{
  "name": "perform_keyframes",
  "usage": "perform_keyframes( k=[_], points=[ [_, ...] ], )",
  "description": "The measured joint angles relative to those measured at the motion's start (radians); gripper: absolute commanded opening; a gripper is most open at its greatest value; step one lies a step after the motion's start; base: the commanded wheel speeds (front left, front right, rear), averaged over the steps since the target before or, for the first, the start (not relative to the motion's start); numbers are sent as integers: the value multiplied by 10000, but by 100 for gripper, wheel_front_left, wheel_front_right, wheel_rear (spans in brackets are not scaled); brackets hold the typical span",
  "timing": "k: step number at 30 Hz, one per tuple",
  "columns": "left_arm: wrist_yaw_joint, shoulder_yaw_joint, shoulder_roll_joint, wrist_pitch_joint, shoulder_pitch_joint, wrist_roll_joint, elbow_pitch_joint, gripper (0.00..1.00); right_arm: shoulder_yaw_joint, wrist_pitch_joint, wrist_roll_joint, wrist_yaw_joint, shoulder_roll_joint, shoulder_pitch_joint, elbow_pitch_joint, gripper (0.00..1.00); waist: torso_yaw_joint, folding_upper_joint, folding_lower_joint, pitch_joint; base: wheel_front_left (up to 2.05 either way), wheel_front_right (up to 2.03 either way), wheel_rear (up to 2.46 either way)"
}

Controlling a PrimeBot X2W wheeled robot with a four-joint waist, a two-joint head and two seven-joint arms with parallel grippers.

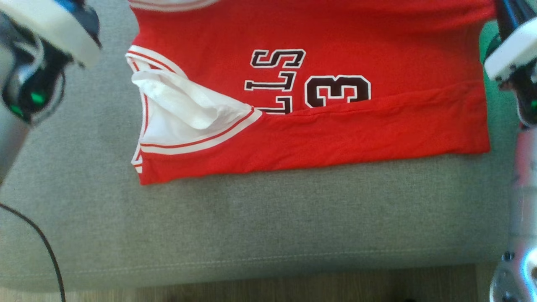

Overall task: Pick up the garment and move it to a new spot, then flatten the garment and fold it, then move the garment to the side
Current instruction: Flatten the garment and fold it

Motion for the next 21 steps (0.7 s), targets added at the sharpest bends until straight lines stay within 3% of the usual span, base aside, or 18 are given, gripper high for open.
perform_keyframes(
  k=[12,16,21],
  points=[
    [1517,171,1737,-339,3184,-961,-3542,0,-522,853,188,0,38,2313,-2077,0,184,0,-1,-410,0,0,0],
    [2069,150,2092,-422,4064,-1127,-4401,0,-639,1149,188,0,115,2961,-2562,0,200,0,0,-443,0,0,0],
    [2479,73,2113,-512,4913,-1406,-4734,0,-652,1524,188,0,291,3551,-2871,0,237,0,0,-475,0,0,0]
  ],
)
